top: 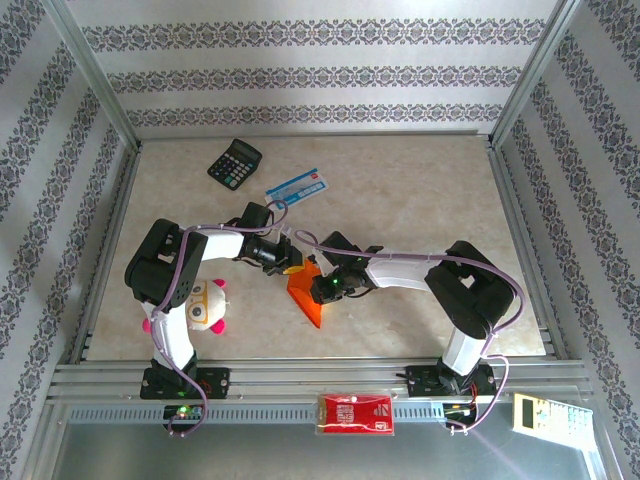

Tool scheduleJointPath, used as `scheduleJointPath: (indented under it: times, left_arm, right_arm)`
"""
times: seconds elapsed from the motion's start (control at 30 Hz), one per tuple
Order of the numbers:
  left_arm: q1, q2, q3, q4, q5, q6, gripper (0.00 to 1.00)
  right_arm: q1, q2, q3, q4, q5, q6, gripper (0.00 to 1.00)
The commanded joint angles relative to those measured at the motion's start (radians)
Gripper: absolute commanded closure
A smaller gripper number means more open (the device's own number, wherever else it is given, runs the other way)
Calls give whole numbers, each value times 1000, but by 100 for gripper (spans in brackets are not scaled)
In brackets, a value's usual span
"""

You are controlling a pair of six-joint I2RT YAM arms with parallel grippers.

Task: Fold a paper plane with a square sheet of paper (pick it up from the middle)
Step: Third fold the triangle at the center of the table.

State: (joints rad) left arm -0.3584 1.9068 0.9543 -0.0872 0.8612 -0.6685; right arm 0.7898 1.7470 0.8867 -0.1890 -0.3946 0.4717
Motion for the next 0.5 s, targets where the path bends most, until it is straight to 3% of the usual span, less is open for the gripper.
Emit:
scheduleJointPath:
  times: [0.0,0.47]
  left_arm:
    - [-21,54,-11,-14,-58,27,83]
    - [-21,54,-11,-15,-58,27,83]
  right_arm:
    - [14,-26,-24,-8,-10,10,96]
    - [23,-26,-20,-7,-18,15,96]
